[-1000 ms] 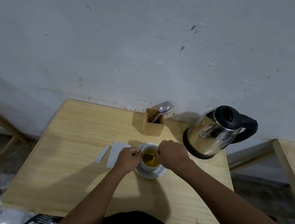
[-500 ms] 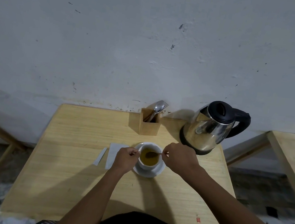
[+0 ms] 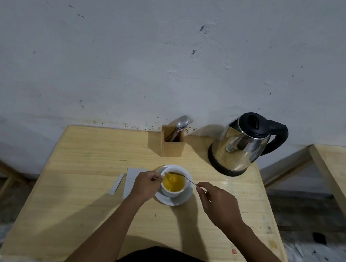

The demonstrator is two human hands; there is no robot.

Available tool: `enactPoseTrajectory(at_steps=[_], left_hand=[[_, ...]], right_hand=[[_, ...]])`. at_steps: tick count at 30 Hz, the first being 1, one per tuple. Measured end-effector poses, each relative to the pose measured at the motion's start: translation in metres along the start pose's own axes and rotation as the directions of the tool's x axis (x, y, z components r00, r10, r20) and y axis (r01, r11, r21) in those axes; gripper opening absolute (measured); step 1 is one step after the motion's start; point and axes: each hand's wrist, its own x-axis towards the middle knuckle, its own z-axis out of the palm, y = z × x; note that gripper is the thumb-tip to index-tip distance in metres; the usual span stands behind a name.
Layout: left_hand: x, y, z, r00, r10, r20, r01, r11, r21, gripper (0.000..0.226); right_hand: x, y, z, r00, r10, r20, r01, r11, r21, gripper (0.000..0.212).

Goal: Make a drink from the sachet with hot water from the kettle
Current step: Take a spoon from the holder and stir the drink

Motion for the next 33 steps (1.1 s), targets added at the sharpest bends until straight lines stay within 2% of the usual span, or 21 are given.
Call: enactPoseTrajectory(at_steps=[8, 18, 33], left_hand=[[0.0, 0.002, 0.001, 1.0, -0.012, -0.01, 0.012, 1.0, 0.015, 0.023], [0.002, 0.001, 0.0, 1.0, -0.01, -0.014, 0.01, 1.0, 0.026, 0.023], [0.002, -0.001, 0.002, 1.0, -0.016, -0.016, 0.017, 1.0, 0.011, 0.022]], right_hand=[[-0.003, 0.006, 0.01, 0.994, 0.006, -0.106, -0.001, 0.999, 0.049, 0.015], [-0.009, 0.0, 0.012, 0.988, 0.042, -0.148, -0.023, 0.991, 0.13, 0.013], [-0.013, -0.009, 0.01, 0.978, 0.189, -0.092, -0.151, 0.937, 0.316, 0.018]])
